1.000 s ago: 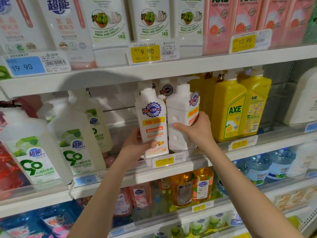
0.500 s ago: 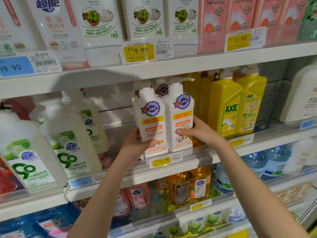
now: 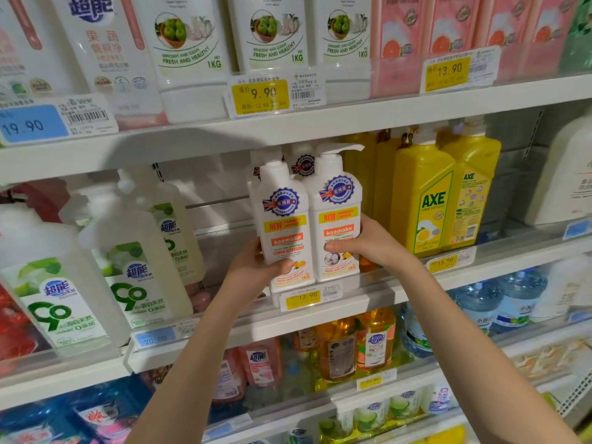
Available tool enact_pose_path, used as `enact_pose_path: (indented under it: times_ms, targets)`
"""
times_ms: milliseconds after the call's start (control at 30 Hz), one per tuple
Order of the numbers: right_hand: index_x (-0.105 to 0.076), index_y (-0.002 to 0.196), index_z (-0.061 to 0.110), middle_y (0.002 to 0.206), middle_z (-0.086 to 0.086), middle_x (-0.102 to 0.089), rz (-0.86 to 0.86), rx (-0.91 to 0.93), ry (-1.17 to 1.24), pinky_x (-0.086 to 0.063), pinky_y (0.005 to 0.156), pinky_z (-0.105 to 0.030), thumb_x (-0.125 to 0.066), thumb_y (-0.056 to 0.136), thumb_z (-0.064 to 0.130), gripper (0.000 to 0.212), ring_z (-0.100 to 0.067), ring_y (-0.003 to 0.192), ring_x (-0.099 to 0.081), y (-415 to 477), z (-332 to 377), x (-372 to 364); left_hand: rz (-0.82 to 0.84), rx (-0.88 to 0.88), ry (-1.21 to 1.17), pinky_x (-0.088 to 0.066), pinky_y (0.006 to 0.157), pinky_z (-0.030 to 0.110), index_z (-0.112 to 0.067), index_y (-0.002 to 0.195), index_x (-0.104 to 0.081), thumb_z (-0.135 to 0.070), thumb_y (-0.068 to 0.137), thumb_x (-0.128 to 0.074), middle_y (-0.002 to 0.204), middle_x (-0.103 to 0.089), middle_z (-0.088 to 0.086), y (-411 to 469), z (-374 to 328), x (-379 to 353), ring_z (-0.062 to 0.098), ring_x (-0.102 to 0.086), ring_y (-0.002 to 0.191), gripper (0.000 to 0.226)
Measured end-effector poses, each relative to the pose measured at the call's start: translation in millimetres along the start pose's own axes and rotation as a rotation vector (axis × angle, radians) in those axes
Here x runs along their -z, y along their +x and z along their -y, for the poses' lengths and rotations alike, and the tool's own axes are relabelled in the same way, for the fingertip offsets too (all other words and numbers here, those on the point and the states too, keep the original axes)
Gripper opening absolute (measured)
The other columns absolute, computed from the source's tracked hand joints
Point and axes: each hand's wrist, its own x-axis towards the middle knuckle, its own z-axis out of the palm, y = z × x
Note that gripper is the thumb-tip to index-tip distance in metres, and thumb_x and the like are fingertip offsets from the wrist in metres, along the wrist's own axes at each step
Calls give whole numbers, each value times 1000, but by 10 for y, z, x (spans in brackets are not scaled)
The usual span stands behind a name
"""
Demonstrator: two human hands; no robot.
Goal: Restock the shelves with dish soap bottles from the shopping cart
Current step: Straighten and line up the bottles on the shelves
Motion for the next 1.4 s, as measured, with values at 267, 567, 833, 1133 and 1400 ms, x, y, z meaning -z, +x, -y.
enact_pose_path:
  times_ms: [267, 567, 833, 1133, 1400]
  targets:
    - [-57, 120, 22, 108, 10, -69, -30, -43, 34, -50, 70, -17, -79, 75, 25, 51, -3, 96, -66, -65, 19, -50, -5, 31, -20, -52, 92, 46, -27, 114, -56, -27, 74, -79, 101, -67, -15, -61, -15, -2, 13, -64, 101, 46]
    - [-54, 124, 17, 115, 5, -66, -126, -20, 6, -50, 76, -21, -73, 82, 25, 47, -4, 101, -62, -226, 11, -138, 27, 26, 25, -49, 92, 34, -21, 127, -54, -35, 85, -67, 117, -66, -4, -209, -38, -7, 18, -64, 105, 47]
    - [-54, 129, 16, 123, 5, -63, -234, 61, -61, -46, 93, -25, -60, 92, 25, 39, -8, 111, -58, -420, -133, -160, -105, -62, 116, -47, 82, 30, -18, 122, -57, -34, 89, -61, 112, -65, -4, -389, 14, -110, 16, -61, 101, 37]
    - [-62, 99, 18, 90, -5, -67, -463, 127, 57, -51, 76, -33, -58, 92, 13, 10, -21, 85, -63, -535, -366, 352, -622, -561, 398, -28, 101, 20, 2, 126, -49, -19, 89, -51, 128, -44, 18, -818, -336, -743, 25, -42, 120, 42]
    - [-57, 93, 16, 86, 1, -58, -732, 145, -86, -48, 75, -30, -66, 84, 9, 14, -6, 75, -60, -591, -654, 1563, -92, -446, 439, -36, 93, 24, -15, 138, -41, -21, 91, -58, 133, -42, 1, -342, -839, -1946, 16, -45, 118, 51]
